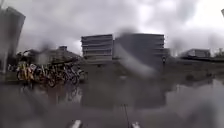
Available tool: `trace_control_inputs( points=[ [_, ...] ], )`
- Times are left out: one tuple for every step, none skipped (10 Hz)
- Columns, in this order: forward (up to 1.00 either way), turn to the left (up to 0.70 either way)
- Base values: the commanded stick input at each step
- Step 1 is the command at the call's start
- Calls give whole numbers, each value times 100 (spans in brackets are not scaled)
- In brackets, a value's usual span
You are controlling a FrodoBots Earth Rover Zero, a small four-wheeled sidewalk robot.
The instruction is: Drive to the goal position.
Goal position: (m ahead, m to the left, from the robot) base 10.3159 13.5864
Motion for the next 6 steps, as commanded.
trace_control_inputs(
  points=[
    [70,0],
    [70,0],
    [70,0],
    [70,0],
    [70,6],
    [70,16]
  ],
)
